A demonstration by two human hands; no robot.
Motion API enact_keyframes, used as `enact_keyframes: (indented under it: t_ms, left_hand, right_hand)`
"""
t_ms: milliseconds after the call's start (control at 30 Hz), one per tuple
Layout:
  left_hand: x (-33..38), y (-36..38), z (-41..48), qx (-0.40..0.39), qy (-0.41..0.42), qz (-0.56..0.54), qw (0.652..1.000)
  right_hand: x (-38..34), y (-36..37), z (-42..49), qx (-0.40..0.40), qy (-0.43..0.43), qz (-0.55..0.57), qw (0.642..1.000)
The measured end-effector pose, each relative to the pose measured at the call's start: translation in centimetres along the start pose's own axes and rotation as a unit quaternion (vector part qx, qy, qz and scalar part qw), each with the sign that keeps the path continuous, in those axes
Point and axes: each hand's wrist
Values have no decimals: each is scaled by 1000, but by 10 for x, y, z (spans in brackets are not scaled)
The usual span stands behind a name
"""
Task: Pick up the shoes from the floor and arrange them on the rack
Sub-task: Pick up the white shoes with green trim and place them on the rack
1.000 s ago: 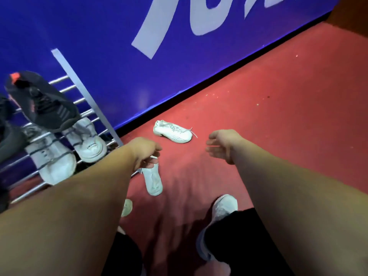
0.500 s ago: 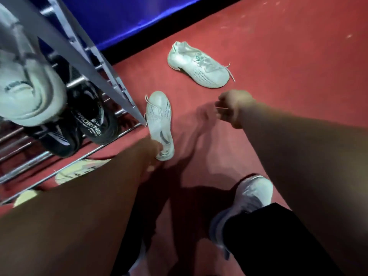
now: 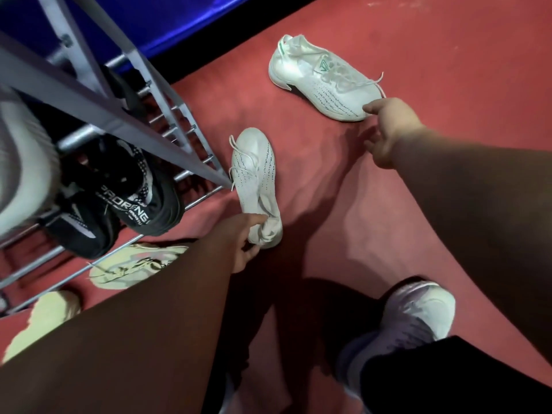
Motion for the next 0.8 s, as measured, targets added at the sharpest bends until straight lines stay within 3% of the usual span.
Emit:
enact_keyframes:
  t_ms: [533,800]
  left_hand:
    - [6,1,-1,-57,-13,-28,998]
    - [7,1,-3,-37,-9,-9,999]
  right_hand:
    - [-7,13,19,-58,36,76,995]
    - [-7,10,25,-30,-2,225,974]
Point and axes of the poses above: each hand's wrist, its own z-axis towards the middle knuckle, its own y-axis out of the palm, x = y × z, and after that the axes turned 2 degrees about x, right-handed
